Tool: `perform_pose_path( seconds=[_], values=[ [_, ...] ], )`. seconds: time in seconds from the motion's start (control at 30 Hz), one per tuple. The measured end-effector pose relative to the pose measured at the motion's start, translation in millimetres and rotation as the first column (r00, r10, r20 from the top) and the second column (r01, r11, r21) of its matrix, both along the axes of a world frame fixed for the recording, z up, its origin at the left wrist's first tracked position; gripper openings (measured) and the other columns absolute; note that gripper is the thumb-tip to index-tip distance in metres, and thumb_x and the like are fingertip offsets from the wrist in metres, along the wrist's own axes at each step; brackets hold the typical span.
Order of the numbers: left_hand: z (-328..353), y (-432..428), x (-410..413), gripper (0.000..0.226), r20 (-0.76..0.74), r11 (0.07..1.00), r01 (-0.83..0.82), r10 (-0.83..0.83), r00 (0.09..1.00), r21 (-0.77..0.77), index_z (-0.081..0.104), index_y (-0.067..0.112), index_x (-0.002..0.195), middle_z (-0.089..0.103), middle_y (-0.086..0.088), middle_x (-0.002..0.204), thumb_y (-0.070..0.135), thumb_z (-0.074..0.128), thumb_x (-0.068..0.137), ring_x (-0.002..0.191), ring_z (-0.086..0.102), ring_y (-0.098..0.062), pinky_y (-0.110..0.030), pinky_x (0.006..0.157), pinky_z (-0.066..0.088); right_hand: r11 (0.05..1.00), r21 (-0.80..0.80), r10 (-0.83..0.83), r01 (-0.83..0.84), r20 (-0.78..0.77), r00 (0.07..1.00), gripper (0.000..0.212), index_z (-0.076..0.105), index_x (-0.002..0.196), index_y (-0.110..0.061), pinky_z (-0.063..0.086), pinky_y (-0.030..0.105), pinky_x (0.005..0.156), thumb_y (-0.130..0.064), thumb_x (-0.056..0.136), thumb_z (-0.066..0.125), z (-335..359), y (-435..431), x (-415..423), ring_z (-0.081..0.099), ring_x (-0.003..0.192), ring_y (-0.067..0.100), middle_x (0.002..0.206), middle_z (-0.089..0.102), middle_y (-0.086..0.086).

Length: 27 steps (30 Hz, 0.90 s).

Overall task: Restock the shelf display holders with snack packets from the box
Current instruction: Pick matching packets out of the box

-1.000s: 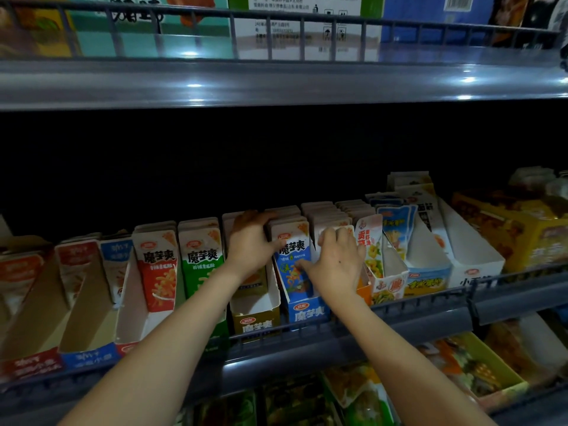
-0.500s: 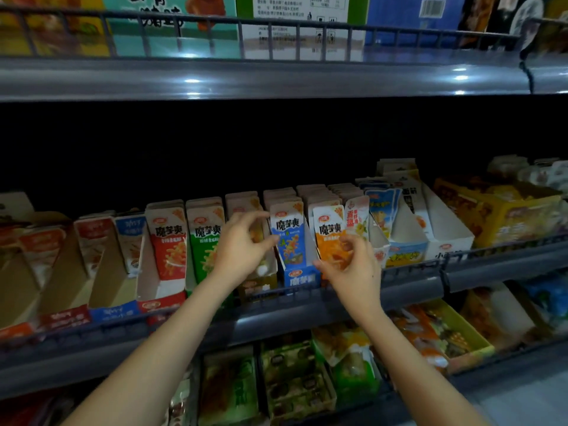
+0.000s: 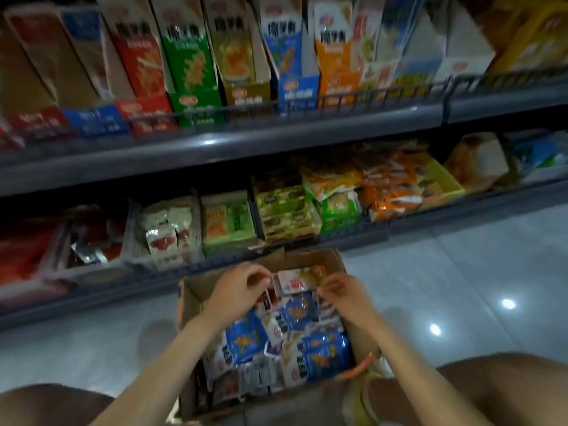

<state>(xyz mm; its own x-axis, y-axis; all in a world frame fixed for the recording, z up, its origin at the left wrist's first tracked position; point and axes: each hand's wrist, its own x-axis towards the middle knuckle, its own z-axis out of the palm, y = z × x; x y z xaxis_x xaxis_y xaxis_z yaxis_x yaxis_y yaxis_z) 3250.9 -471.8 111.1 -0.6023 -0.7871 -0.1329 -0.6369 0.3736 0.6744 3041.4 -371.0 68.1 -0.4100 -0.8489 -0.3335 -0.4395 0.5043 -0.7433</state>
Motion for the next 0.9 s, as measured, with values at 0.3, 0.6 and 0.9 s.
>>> perform_pose_path(
  seconds=[0.3, 0.6, 0.9],
  values=[
    [-127.1, 45.6, 32.5, 0.018, 0.167, 0.964, -0.202, 0.174, 0.971, 0.173, 0.066, 0.018, 0.108, 0.065, 0.003, 0.107, 0.018, 0.056, 0.094, 0.09, 0.06, -0.011, -0.021, 0.073, 0.046, 0.952, 0.305, 0.037, 0.003, -0.124, 0.992, 0.025, 0.059, 0.112, -0.012, 0.042, 0.024, 0.067, -0.023, 0.09, 0.062, -121.3, 17.6, 21.2, 0.063, 0.095, 0.025, 0.105, 0.066, 0.009],
    [-165.3, 43.4, 49.3, 0.018, 0.103, 0.86, -0.45, 0.439, 0.893, 0.241, 0.066, 0.015, 0.108, 0.063, 0.004, 0.102, 0.014, 0.058, 0.093, 0.091, 0.059, -0.012, -0.025, 0.076, 0.048, 0.93, 0.336, -0.051, 0.151, -0.288, 0.956, 0.074, 0.038, 0.14, -0.013, 0.04, 0.038, 0.099, -0.046, 0.081, 0.07, -181.1, -25.7, 34.6, 0.045, 0.126, 0.028, 0.138, 0.048, 0.007],
    [-169.9, 38.9, 59.7, 0.014, 0.169, 0.7, -0.644, 0.626, 0.761, 0.31, 0.067, 0.014, 0.103, 0.067, -0.001, 0.098, 0.016, 0.057, 0.092, 0.086, 0.065, -0.025, -0.038, 0.073, 0.055, 0.938, 0.17, -0.289, 0.301, -0.096, 0.953, 0.012, 0.069, 0.097, -0.015, 0.054, 0.034, 0.065, -0.021, 0.093, 0.059, -163.2, -6.5, 33.0, 0.066, 0.078, 0.021, 0.086, 0.069, 0.004]
  ],
)
